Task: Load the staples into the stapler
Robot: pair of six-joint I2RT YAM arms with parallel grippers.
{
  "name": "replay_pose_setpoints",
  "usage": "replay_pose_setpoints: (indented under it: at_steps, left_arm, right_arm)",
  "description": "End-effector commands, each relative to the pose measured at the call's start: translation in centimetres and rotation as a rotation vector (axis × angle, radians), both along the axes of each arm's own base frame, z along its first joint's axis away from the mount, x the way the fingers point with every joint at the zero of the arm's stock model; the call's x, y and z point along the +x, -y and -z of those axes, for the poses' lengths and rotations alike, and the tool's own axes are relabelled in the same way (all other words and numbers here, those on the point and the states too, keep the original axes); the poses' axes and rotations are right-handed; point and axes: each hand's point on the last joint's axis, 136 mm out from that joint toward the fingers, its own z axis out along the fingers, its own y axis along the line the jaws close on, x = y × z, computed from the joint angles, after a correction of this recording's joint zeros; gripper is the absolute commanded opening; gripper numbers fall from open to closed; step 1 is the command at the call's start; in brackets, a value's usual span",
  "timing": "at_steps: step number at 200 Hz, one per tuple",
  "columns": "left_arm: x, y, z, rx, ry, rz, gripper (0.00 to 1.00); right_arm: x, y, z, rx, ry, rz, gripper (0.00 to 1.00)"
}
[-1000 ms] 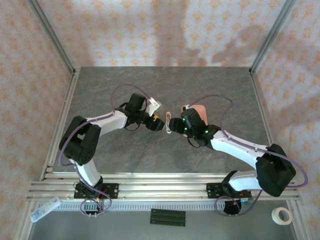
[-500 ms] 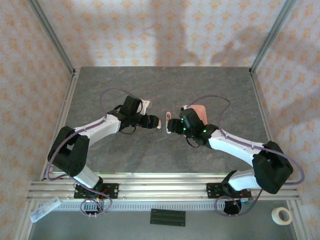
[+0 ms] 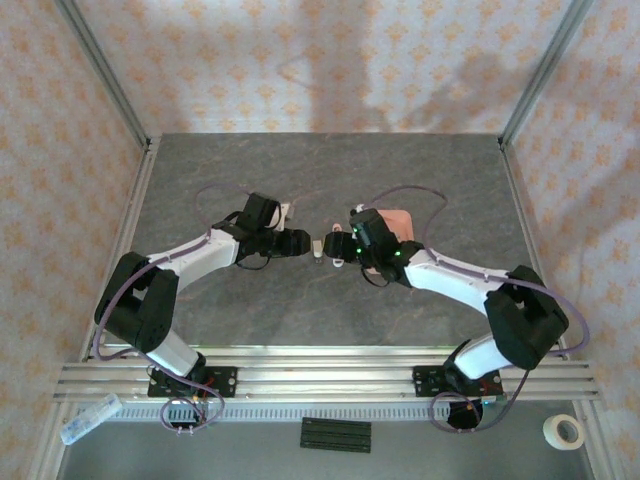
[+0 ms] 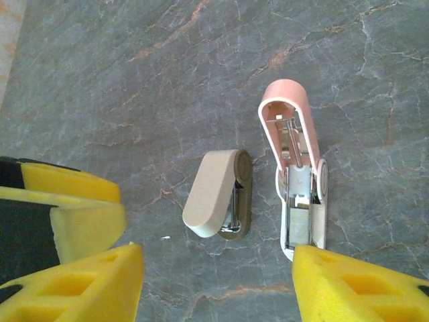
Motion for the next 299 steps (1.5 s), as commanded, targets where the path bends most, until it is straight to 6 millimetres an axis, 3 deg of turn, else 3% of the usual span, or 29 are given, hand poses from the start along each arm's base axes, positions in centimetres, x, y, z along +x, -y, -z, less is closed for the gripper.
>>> replay_pose_setpoints:
  at_steps: [1, 25, 83, 147, 178, 219, 244, 299]
  left_arm:
    - [-0.3, 0.1, 0.8, -0.022, -0.054, -0.01, 0.58]
    - [-0.1, 0.5, 1.2, -0.038, -0.072, -0.002, 0.57]
    - [0.4, 1.7, 2.0, -0.066, -0.111, 0.021, 0.56]
    - [1.8, 2.6, 0.9, -0.101, -0.068, 0.018, 0.56]
    - [2.2, 3.0, 1.5, -0.101, -0.083, 0.02, 0.55]
    - [2.0, 3.4, 2.9, -0.091, -0.116, 0.037, 0.51]
    - [1.3, 3.5, 4.5, -0.07, -0.16, 0.053, 0.43]
    - [-1.3, 1.3, 8.5, 0.085, -0.248, 0.078, 0.35]
  right_arm:
    - [1.9, -0.6, -1.6, 0.111, 0.01, 0.038, 0.6]
    - [2.6, -0.8, -1.8, 0.183, -0.008, 0.05, 0.59]
    - [2.5, -0.7, -1.1, 0.166, -0.027, 0.05, 0.58]
    - [2.3, -0.4, -0.7, 0.152, -0.036, 0.053, 0.58]
    - [2.1, -0.3, -0.5, 0.148, -0.039, 0.052, 0.58]
    - [1.8, 0.2, -0.4, 0.136, -0.038, 0.06, 0.58]
    - [1.6, 0.4, 0.0, 0.126, -0.045, 0.059, 0.58]
    - [1.4, 0.7, 0.1, 0.115, -0.043, 0.063, 0.58]
